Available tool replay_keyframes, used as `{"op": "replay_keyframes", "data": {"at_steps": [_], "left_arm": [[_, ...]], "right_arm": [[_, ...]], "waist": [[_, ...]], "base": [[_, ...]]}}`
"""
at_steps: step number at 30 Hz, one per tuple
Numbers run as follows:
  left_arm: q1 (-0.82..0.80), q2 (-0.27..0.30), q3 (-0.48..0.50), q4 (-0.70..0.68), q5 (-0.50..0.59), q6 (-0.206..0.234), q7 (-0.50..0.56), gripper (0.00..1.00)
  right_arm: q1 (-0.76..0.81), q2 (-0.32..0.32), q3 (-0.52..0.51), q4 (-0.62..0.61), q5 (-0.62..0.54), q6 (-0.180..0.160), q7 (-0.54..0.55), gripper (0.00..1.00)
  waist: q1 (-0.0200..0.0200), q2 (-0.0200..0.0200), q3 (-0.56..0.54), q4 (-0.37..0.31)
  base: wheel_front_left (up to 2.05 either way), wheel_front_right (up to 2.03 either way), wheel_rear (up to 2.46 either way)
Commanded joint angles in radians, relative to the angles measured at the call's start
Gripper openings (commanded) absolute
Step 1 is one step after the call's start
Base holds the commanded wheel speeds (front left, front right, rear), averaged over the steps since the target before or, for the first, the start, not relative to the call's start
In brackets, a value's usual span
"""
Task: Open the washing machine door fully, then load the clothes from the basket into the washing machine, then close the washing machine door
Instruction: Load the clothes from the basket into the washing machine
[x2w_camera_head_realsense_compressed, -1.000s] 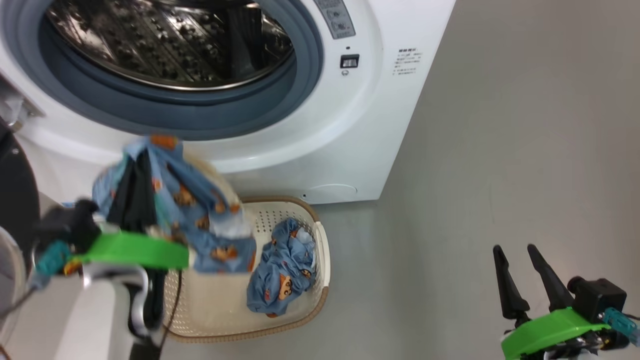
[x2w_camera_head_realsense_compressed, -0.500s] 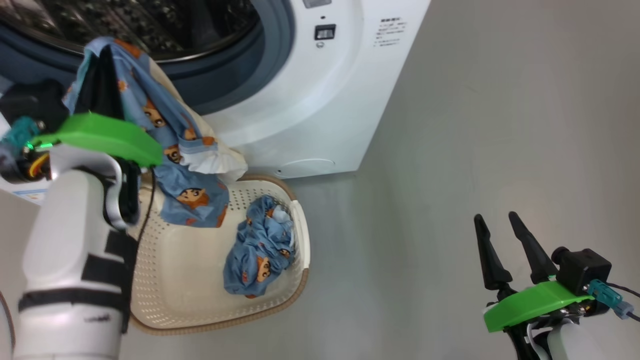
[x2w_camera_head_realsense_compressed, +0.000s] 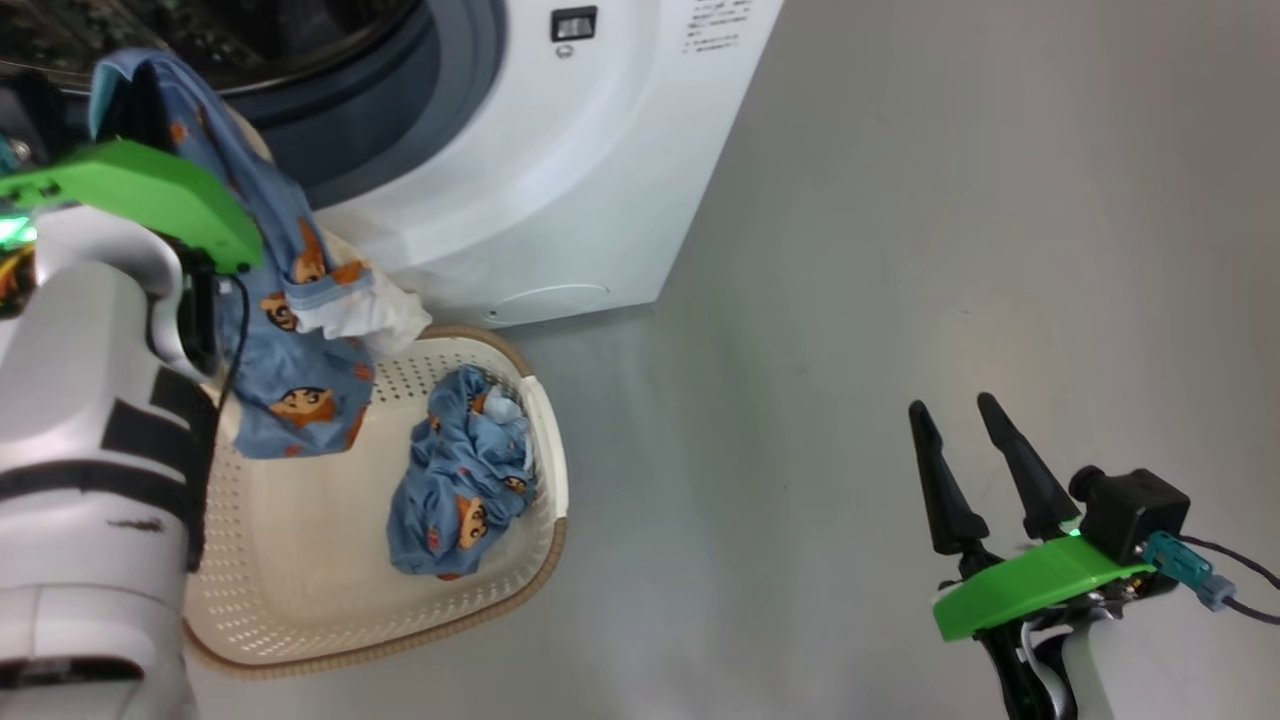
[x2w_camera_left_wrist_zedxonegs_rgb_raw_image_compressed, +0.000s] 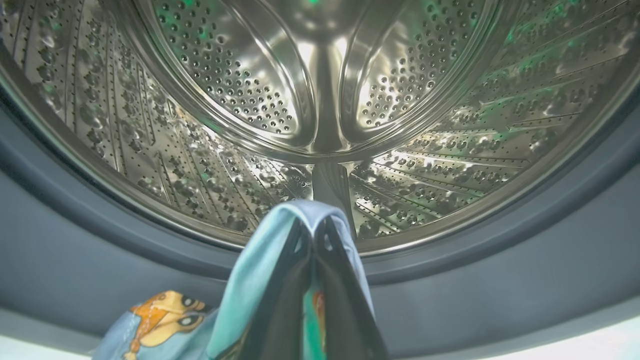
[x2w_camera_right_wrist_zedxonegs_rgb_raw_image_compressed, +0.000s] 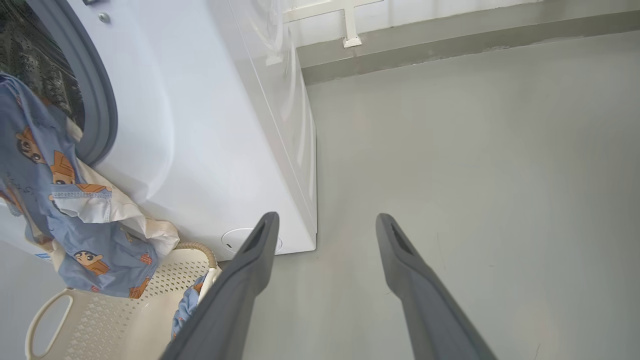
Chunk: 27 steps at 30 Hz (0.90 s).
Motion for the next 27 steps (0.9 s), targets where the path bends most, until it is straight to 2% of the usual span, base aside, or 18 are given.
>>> {"op": "replay_keyframes", "data": {"at_steps": [1, 8, 11, 16, 22, 24, 27], "left_arm": [[-0.041, 0.046, 0.017, 0.007, 0.002, 0.002, -0.006, 0.0], [-0.121, 0.073, 0.017, 0.114, -0.002, -0.002, -0.006, 0.0], [-0.155, 0.089, 0.031, 0.106, -0.01, 0.006, -0.006, 0.0], [-0.193, 0.115, 0.033, 0.004, 0.018, 0.025, -0.006, 0.0], [-0.159, 0.12, 0.071, -0.205, 0.057, 0.04, -0.006, 0.0], [-0.133, 0.114, 0.078, -0.223, 0.069, 0.033, -0.006, 0.0], [-0.107, 0.103, 0.079, -0.172, 0.078, 0.021, -0.006, 0.0]], "right_arm": [[-0.017, 0.0, 0.029, -0.022, 0.006, 0.003, -0.008, 1.0], [-0.033, 0.009, 0.055, -0.017, 0.013, 0.003, -0.008, 1.0], [-0.035, 0.012, 0.06, -0.018, 0.016, 0.003, -0.008, 1.0], [-0.041, 0.015, 0.059, -0.025, 0.019, 0.003, -0.008, 1.0], [-0.05, 0.018, 0.057, -0.029, 0.021, 0.003, -0.008, 1.0], [-0.053, 0.019, 0.057, -0.029, 0.022, 0.003, -0.008, 1.0], [-0.054, 0.02, 0.059, -0.026, 0.023, 0.003, -0.008, 1.0]], "waist": [[0.0, 0.0, 0.02, -0.021], [0.0, 0.0, 0.038, -0.056], [0.0, 0.0, 0.046, -0.065], [0.0, 0.0, 0.067, -0.07], [0.0, 0.0, 0.081, -0.072], [0.0, 0.0, 0.084, -0.072], [0.0, 0.0, 0.083, -0.071]], "base": [[0.0, 0.0, 0.0], [0.0, 0.0, 0.0], [0.0, 0.0, 0.0], [0.0, 0.0, 0.0], [0.0, 0.0, 0.0], [0.0, 0.0, 0.0], [0.0, 0.0, 0.0]]}}
